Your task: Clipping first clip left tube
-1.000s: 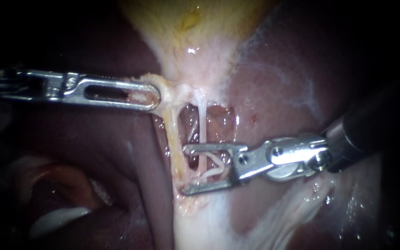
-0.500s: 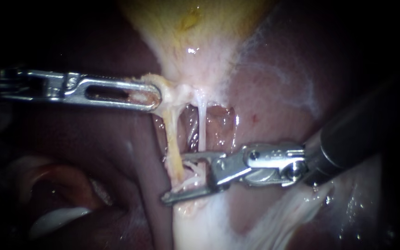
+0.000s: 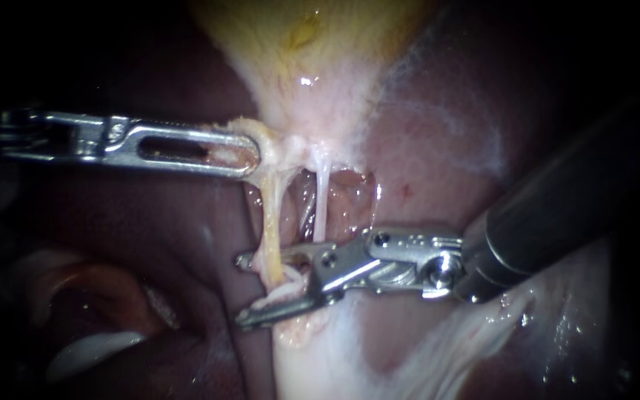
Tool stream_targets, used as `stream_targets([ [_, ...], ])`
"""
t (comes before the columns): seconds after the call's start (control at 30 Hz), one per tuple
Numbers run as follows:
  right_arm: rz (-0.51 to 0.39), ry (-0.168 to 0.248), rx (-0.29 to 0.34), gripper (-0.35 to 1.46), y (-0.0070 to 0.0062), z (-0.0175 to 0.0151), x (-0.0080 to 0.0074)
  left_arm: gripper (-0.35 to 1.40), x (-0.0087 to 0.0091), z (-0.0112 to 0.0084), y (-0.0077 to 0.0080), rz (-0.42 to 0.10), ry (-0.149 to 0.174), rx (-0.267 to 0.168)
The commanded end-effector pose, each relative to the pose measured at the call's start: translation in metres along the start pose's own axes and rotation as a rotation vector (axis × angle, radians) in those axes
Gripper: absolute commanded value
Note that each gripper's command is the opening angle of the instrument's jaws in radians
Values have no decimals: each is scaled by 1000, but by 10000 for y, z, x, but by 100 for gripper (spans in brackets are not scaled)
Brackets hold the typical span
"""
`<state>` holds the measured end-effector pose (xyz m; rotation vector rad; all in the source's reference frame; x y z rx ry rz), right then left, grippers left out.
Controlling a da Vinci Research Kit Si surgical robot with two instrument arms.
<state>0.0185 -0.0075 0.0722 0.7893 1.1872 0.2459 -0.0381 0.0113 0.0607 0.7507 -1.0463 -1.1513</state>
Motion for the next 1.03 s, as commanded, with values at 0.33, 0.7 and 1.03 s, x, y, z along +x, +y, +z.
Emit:
stream_targets([
  [0.33,95,4,-3,-33,-3,-8,1,-35,0,1,1,0,0,0],
  [0.7,149,-16,-2,-35,-4,-14,0,-35,0,1,1,0,0,0],
  [1.03,147,-17,3,-35,-4,-17,-2,-35,0,1,1,0,0,0],
])
